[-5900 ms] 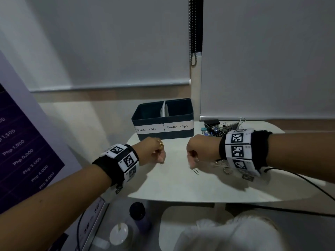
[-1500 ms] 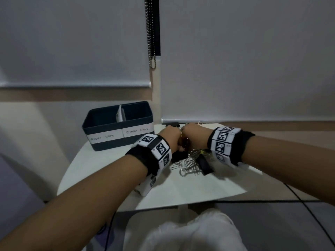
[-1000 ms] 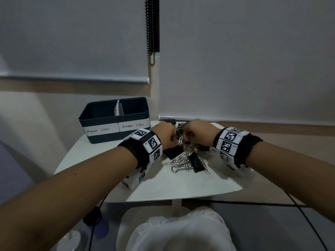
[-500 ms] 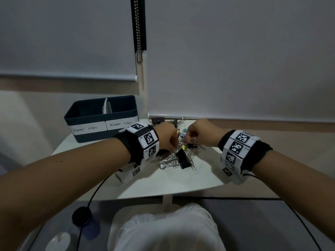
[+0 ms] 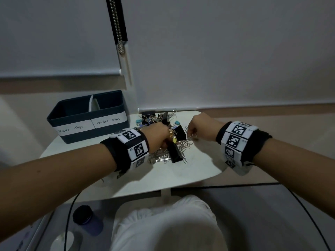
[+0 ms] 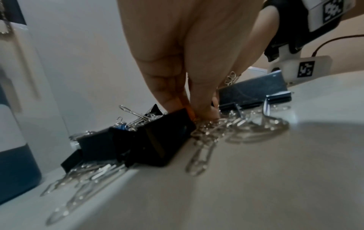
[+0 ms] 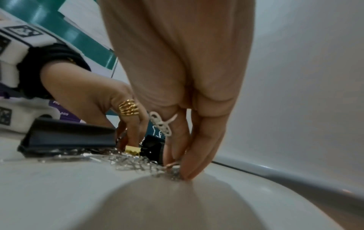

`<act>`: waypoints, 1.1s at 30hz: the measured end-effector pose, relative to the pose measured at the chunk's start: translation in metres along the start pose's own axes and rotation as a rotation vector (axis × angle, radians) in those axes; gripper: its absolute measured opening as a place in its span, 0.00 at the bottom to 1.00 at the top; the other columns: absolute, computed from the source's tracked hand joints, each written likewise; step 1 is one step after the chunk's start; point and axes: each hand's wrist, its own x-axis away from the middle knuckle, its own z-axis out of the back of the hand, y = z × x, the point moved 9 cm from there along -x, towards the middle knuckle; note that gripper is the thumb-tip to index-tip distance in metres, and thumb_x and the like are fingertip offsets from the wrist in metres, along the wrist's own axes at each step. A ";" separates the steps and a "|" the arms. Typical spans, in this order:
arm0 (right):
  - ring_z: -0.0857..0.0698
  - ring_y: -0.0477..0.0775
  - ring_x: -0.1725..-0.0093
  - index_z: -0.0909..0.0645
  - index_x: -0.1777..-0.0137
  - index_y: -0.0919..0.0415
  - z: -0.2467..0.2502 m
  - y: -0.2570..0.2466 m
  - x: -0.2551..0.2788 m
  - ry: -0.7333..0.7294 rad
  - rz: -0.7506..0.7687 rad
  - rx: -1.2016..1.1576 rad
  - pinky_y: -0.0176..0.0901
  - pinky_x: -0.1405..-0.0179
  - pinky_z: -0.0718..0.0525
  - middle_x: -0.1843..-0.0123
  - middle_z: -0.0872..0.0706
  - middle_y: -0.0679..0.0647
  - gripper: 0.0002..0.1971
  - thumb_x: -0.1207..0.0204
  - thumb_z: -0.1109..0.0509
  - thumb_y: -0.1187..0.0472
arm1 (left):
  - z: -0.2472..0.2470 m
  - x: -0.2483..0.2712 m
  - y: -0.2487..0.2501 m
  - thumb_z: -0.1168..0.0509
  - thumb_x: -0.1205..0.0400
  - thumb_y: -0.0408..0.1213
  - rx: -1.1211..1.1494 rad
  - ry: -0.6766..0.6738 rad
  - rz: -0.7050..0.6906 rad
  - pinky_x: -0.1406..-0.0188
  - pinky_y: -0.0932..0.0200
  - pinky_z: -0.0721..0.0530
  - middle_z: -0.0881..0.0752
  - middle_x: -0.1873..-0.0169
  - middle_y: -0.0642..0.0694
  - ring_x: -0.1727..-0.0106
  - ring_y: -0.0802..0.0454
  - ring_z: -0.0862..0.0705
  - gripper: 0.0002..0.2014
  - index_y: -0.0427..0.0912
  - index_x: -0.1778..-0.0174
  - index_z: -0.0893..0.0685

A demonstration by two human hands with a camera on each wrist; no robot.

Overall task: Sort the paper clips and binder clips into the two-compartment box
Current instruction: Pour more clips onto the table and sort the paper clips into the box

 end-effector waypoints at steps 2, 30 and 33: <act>0.14 0.53 0.53 0.09 0.58 0.57 -0.004 -0.001 -0.003 -0.026 0.009 0.012 0.40 0.49 0.18 0.53 0.08 0.52 0.11 0.32 0.30 0.70 | 0.002 -0.002 0.000 0.33 0.21 0.34 0.063 0.013 0.015 0.47 0.64 0.20 0.12 0.49 0.49 0.47 0.53 0.15 0.13 0.46 0.41 0.14; 0.15 0.41 0.83 0.15 0.57 0.77 0.051 -0.017 -0.009 0.030 -0.097 -0.759 0.30 0.75 0.13 0.84 0.15 0.49 0.04 0.29 0.30 0.80 | 0.072 0.060 -0.080 0.32 0.21 0.32 0.528 0.381 0.294 0.52 0.62 0.16 0.12 0.52 0.45 0.54 0.50 0.14 0.10 0.37 0.45 0.13; 0.17 0.41 0.84 0.19 0.50 0.84 0.080 -0.072 -0.040 0.080 0.034 -0.877 0.31 0.75 0.13 0.83 0.16 0.50 0.09 0.31 0.29 0.80 | 0.086 0.101 -0.133 0.31 0.22 0.30 0.605 0.494 0.438 0.54 0.67 0.16 0.12 0.54 0.46 0.61 0.58 0.16 0.09 0.37 0.47 0.12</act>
